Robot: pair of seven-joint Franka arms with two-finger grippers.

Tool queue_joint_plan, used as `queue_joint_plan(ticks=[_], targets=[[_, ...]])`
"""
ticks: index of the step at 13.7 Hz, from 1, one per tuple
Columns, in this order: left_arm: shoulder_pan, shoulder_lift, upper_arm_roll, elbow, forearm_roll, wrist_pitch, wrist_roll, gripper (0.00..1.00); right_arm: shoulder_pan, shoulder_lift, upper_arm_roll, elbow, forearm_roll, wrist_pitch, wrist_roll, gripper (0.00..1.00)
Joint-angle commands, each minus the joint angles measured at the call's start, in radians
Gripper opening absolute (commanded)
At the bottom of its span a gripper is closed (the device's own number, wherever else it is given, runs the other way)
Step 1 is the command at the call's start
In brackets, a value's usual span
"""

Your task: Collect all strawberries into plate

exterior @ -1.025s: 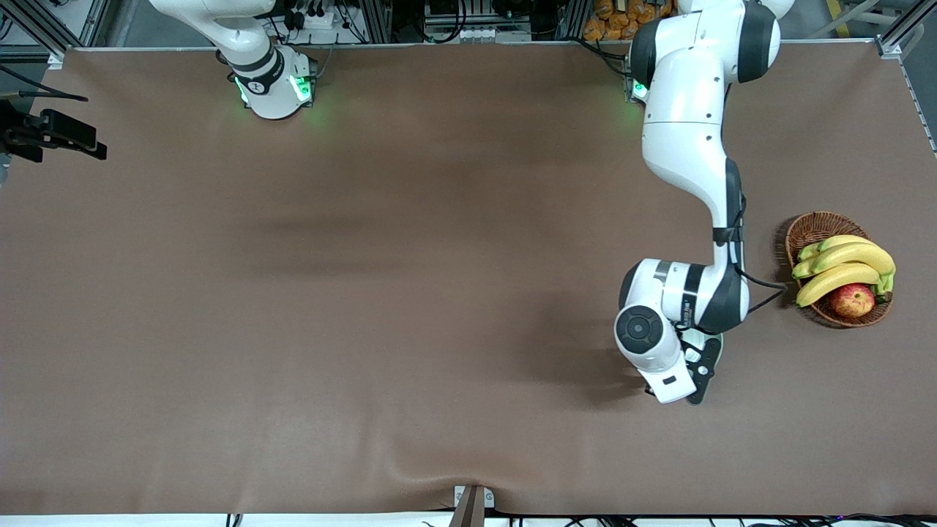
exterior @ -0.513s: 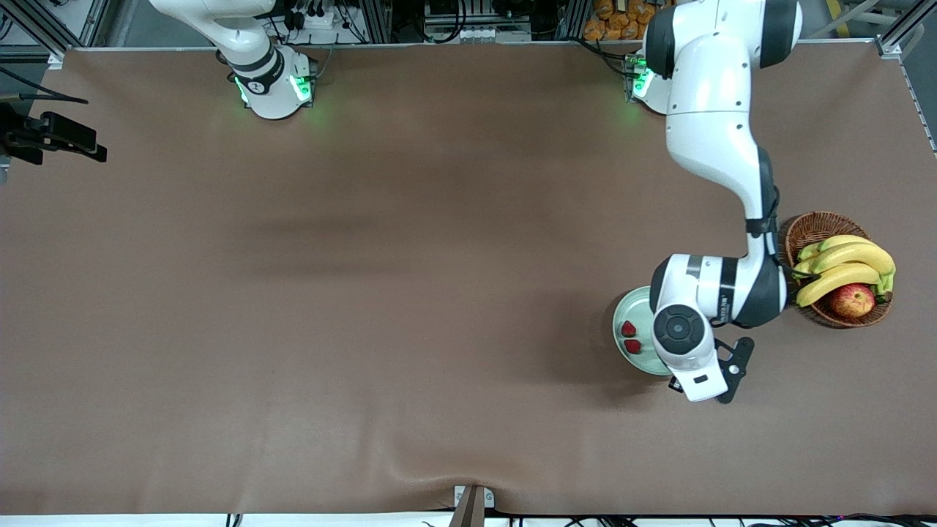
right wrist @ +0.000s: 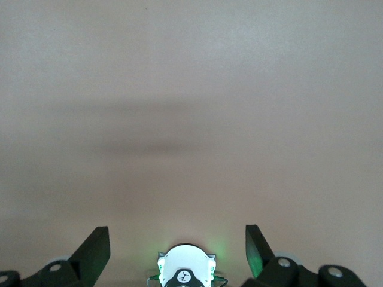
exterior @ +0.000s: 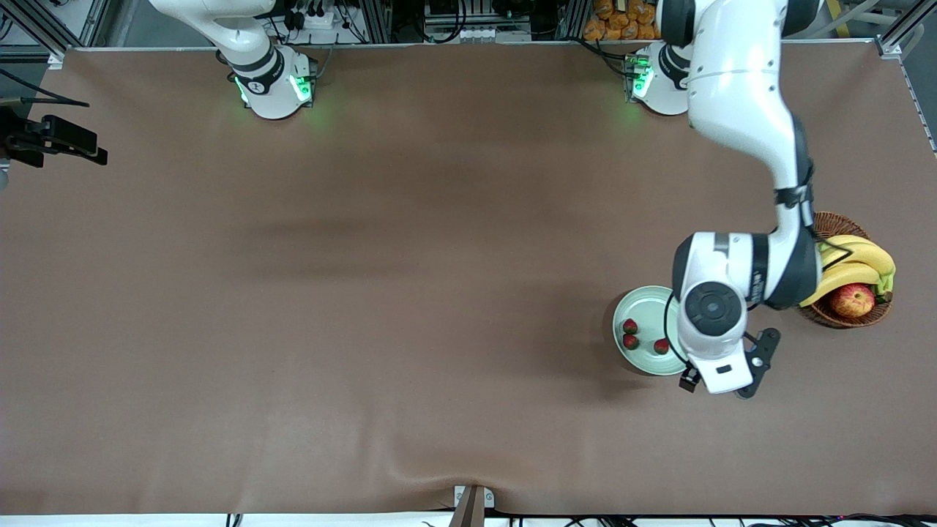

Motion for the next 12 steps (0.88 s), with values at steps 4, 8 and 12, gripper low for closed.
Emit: queue_joint_plan(ticks=[4,8,12], targets=[[0.048,-0.241,-0.014,-0.138,-0.075,-0.005,0.323,1.00,-0.003,-0.037,-0.018,0.007,-0.002,-0.008,-0.001,1.00],[0.066,-0.385,-0.014,-0.166,-0.076,-0.108,0.507,1.00,-0.001,-0.047,-0.032,0.002,-0.011,-0.053,0.005,1.00],[0.053,-0.512,-0.014,-0.171,-0.075,-0.270,0.682,1.00,-0.001,-0.050,-0.032,0.007,-0.014,-0.053,0.005,1.00]])
